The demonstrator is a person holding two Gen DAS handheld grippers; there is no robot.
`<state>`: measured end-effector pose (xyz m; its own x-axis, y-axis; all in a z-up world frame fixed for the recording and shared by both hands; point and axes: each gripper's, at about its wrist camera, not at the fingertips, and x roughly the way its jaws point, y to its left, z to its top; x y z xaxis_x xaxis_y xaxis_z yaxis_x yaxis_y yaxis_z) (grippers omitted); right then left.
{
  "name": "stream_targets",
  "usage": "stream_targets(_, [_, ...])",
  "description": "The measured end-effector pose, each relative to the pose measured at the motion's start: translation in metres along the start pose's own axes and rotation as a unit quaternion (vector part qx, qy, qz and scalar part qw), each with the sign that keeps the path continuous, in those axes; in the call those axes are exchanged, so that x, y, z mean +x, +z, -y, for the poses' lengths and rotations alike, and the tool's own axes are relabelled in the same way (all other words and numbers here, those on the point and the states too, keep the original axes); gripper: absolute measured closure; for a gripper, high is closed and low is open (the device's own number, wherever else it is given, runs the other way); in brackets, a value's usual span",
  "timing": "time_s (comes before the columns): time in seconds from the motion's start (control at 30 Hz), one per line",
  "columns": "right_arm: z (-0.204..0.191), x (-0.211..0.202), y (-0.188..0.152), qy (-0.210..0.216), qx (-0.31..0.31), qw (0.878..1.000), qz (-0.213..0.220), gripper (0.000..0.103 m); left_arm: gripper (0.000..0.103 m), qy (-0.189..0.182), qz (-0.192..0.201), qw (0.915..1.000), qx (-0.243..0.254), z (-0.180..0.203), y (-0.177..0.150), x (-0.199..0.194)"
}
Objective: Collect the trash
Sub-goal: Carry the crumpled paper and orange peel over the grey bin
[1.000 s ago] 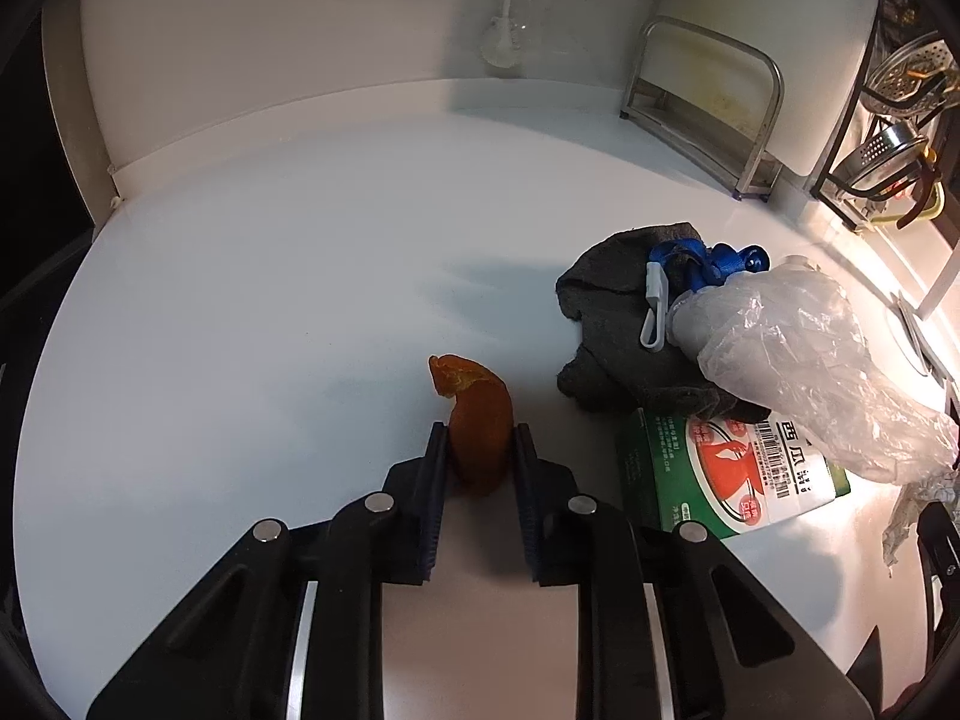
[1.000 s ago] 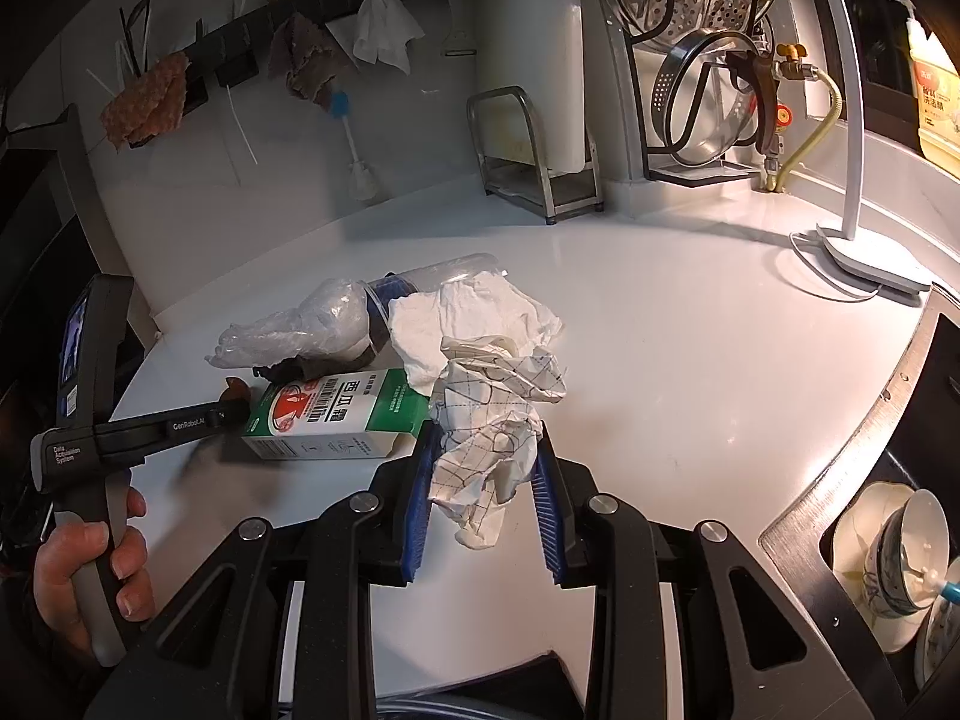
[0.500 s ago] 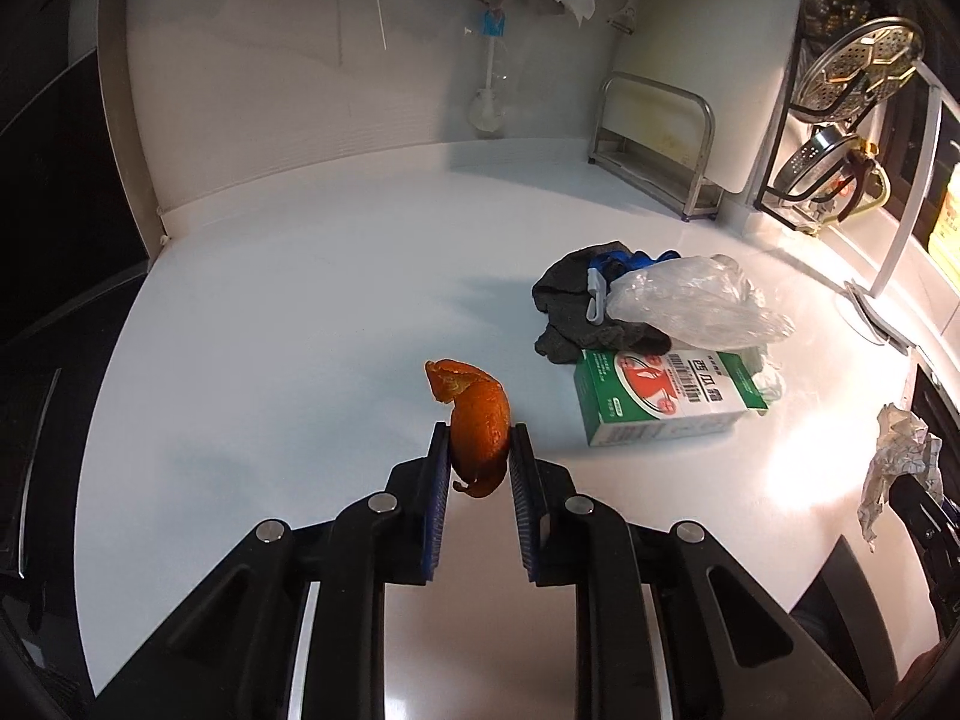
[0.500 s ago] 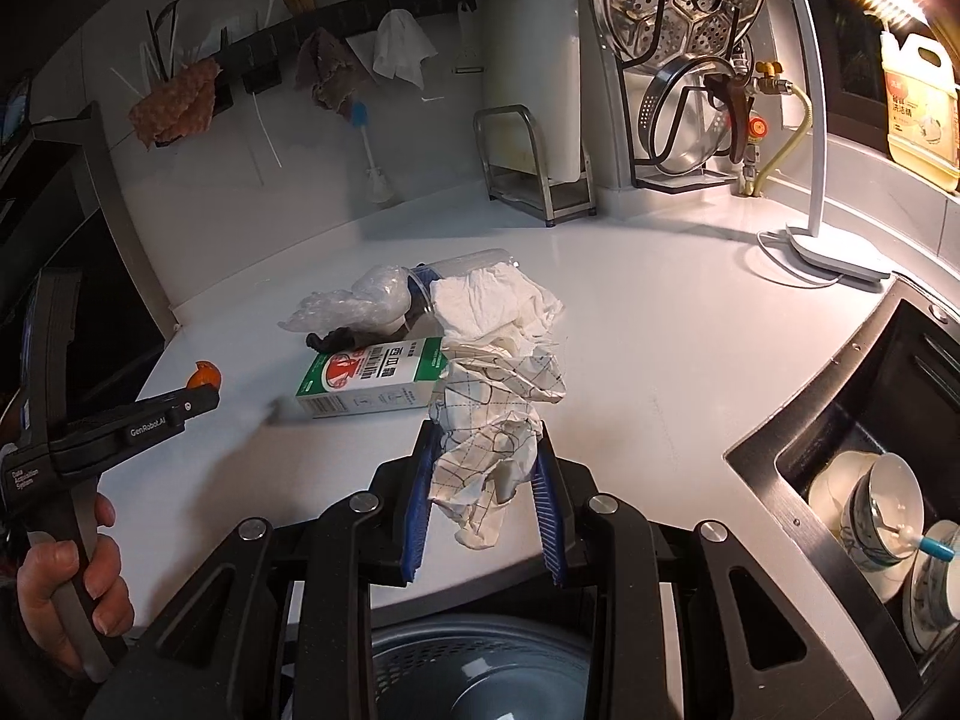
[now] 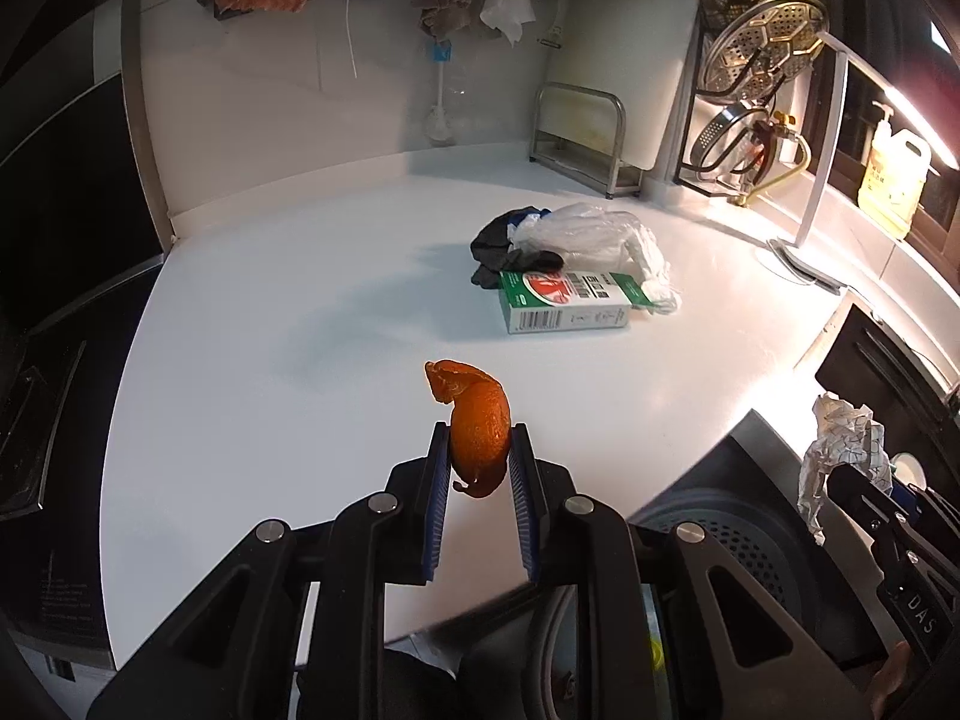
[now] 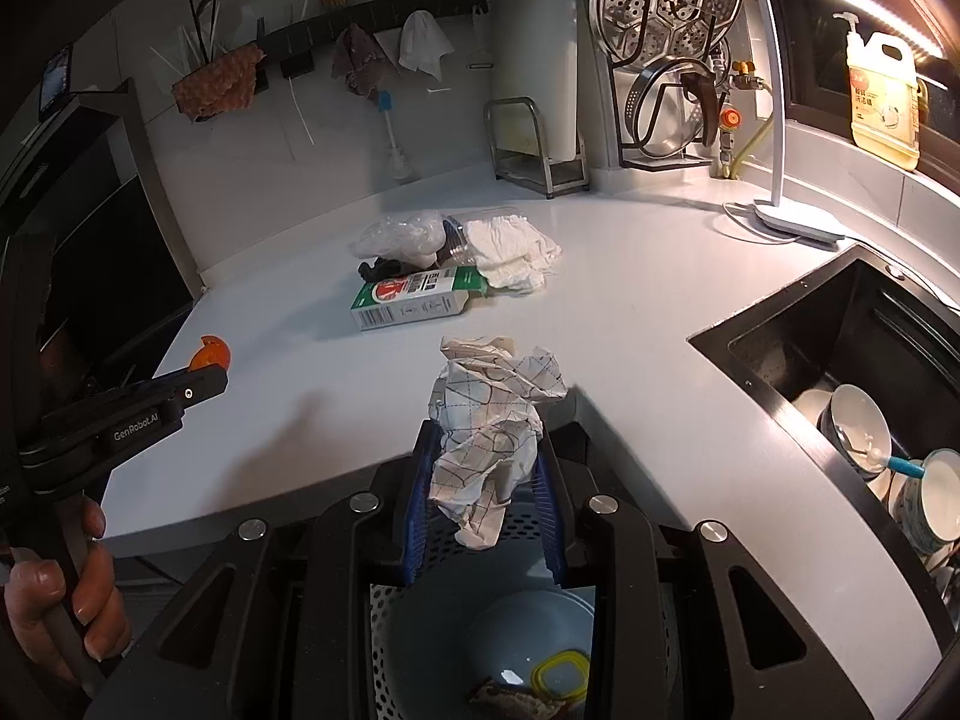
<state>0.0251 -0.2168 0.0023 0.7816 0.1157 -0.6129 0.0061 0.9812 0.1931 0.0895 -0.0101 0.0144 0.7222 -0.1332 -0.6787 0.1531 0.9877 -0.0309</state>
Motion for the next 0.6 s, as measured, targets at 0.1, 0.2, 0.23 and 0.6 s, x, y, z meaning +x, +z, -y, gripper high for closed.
stream_targets(0.1, [-0.001, -0.011, -0.014, 0.001, 0.002, 1.0, -0.005, 0.074, 0.083, -0.009, -0.005, 0.9999, 0.009, 0.011, -0.015, -0.008])
stream_targets(0.2, [-0.001, -0.019, -0.03, 0.0, 0.001, 1.0, -0.011, 0.074, 0.083, -0.017, -0.008, 0.9996, 0.02, 0.022, -0.03, -0.015])
stream_targets(0.23, [-0.001, -0.021, -0.035, -0.001, 0.002, 1.0, -0.014, 0.074, 0.083, -0.021, -0.01, 0.9995, 0.022, 0.025, -0.035, -0.017])
stream_targets(0.6, [0.01, -0.035, -0.082, 0.004, 0.012, 1.0, -0.024, 0.074, 0.083, -0.033, -0.031, 0.9979, 0.046, 0.049, -0.077, -0.024])
